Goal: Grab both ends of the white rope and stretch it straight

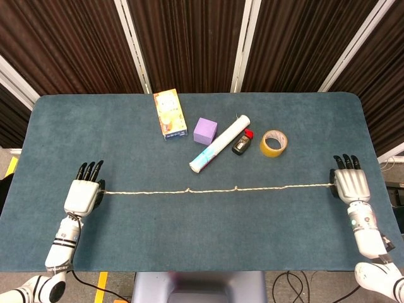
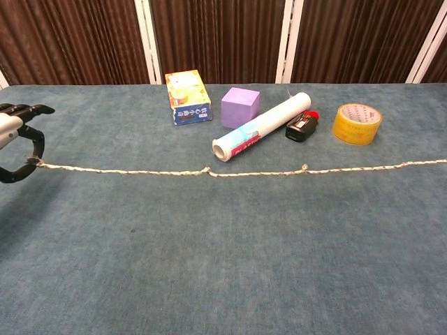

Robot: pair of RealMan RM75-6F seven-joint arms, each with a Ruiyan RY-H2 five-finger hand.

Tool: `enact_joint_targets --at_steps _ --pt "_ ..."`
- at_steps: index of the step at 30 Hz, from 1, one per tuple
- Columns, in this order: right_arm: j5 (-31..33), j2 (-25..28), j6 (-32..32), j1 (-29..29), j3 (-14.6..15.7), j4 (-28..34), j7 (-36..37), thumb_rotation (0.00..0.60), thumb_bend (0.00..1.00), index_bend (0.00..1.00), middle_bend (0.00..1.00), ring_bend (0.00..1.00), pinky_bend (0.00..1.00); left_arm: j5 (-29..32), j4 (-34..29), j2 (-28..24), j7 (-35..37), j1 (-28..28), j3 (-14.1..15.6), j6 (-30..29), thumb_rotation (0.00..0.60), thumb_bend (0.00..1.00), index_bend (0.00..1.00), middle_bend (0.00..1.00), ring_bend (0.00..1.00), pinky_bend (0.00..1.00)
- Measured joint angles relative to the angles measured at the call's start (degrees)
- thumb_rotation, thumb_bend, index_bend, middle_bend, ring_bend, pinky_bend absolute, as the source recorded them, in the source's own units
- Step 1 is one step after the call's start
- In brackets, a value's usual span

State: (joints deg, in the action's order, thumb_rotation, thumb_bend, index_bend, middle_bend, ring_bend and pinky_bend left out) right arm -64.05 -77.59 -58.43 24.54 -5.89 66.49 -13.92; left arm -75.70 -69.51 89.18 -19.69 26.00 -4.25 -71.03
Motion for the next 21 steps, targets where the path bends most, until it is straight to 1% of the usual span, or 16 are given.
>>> enact_joint_targets --at_steps 13,21 --pt "0.3 -2.22 3.26 -0.34 -0.06 -5.63 1.47 0.6 0.54 0.82 0.2 0.0 0.0 0.9 3.23 0.93 1.11 -0.34 -0.19 2.61 0.6 0.44 0.59 0.03 0.0 0.08" --pt "0.13 -3.55 4.47 -0.9 0.14 -8.35 1.96 0.6 0.54 0.82 0.2 0.0 0.0 2.36 7.04 2.02 2.97 -0.13 -1.21 4.93 0.6 0.44 0.59 0.03 0.0 0.08"
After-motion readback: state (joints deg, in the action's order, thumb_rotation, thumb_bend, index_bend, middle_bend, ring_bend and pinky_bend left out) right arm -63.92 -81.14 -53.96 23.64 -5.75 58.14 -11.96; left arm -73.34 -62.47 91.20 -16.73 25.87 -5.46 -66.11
